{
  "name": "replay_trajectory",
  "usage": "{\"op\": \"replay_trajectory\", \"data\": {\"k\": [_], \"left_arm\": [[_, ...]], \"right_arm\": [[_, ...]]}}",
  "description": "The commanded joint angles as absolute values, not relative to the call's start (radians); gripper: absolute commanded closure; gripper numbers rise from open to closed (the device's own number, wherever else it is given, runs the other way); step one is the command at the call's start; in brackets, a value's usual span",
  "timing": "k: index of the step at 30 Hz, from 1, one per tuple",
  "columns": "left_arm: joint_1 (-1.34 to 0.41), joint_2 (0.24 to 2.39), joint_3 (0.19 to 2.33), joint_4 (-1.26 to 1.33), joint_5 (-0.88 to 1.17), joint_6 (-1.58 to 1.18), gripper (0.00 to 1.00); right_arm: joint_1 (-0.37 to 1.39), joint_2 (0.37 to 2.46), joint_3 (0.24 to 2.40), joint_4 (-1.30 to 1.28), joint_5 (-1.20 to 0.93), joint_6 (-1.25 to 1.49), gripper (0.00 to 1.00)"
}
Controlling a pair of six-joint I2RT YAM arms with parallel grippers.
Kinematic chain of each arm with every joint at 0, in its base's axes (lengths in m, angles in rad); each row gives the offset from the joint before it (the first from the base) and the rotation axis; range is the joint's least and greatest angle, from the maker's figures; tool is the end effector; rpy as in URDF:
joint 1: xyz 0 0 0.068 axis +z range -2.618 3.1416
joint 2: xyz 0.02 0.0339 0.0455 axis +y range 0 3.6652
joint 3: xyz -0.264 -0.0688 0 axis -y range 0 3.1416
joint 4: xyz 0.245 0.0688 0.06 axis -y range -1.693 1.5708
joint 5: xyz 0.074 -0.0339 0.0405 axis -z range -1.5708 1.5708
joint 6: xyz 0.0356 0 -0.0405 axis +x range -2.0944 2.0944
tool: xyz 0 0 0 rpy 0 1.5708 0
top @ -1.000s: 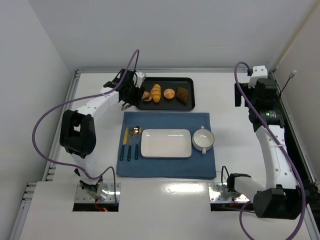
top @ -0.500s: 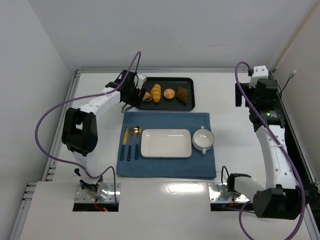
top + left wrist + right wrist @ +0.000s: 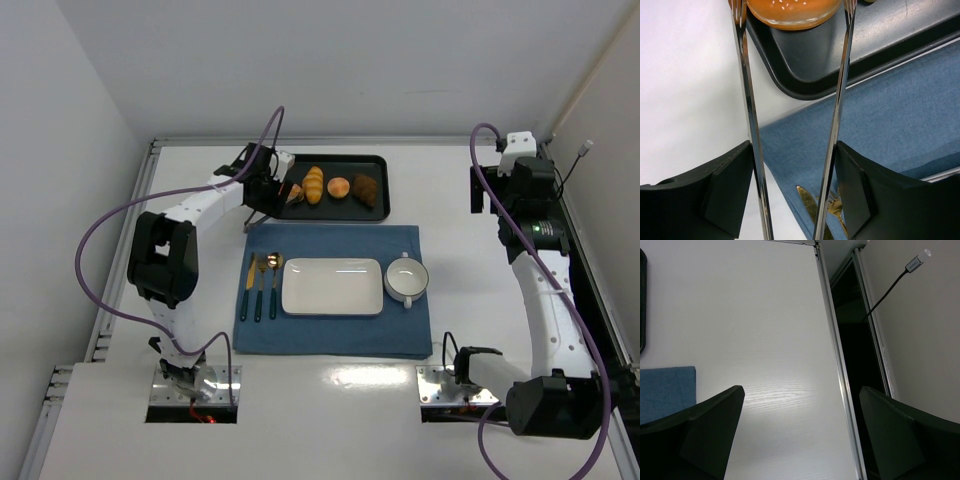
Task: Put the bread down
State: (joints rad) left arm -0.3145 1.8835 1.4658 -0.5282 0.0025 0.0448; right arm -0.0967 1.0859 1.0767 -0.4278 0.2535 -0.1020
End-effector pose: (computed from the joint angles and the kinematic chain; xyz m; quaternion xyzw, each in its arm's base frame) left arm 0.3933 -0.1280 0.2313 0.1704 0.9362 -0.0425 0.3044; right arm 0.2388 -0.0321 0.3589 0.0657 0.8370 -0.1589 0.5195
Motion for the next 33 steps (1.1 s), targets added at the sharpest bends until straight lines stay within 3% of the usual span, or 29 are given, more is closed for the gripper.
{"op": "replay_trajectory", "data": {"k": [1, 33], "left_arm": [[-0.321, 1.876, 1.47, -0.491, 0.0, 0.055, 0.4], [-0.282, 1.859, 1.456, -0.541, 0.051, 0.055, 0.39]], "right_arm": [[-0.103, 1.075, 1.069, -0.399, 0.236, -0.103, 0.0], [-0.103, 1.066, 1.078, -0.408, 0.218, -0.094, 0.0]]}}
